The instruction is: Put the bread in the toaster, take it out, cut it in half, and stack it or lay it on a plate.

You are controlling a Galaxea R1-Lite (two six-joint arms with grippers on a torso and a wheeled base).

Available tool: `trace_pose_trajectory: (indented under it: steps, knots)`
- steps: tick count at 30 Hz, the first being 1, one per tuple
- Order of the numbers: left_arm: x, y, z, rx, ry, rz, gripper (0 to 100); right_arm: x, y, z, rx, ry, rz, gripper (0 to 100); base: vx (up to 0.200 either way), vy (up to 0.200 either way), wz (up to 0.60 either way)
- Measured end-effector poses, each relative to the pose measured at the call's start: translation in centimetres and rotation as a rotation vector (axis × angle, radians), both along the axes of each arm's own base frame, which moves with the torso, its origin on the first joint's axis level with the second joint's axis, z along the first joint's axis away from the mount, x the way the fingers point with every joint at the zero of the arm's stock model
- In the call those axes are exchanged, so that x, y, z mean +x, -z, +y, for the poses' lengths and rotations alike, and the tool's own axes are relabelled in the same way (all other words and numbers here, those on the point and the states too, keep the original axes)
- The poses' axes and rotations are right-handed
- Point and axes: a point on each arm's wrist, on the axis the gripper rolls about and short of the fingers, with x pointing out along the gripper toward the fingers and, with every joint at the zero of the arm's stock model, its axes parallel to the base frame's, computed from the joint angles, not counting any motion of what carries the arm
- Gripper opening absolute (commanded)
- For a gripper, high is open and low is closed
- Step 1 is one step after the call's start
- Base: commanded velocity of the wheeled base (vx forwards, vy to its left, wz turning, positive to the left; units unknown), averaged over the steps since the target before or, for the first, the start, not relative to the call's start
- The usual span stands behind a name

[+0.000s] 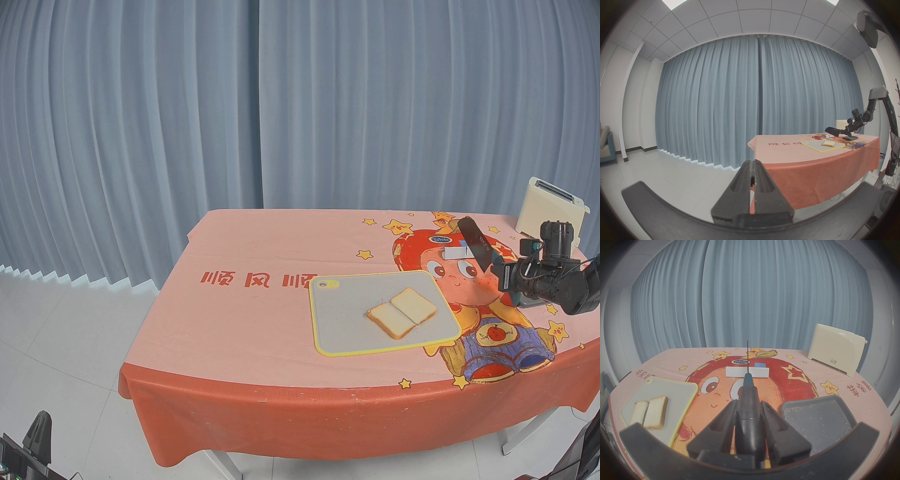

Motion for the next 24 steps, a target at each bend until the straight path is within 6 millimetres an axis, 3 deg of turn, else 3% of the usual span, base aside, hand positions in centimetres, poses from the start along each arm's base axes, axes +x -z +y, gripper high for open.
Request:
trace_pose_trajectory:
  steps: [24]
  knots:
    - [0.0,0.0,0.0,0.0,0.0,0.0,0,0.14,0.41,-0.16,-0.001,0.005,0.013,0,0.0,0.0,0.0]
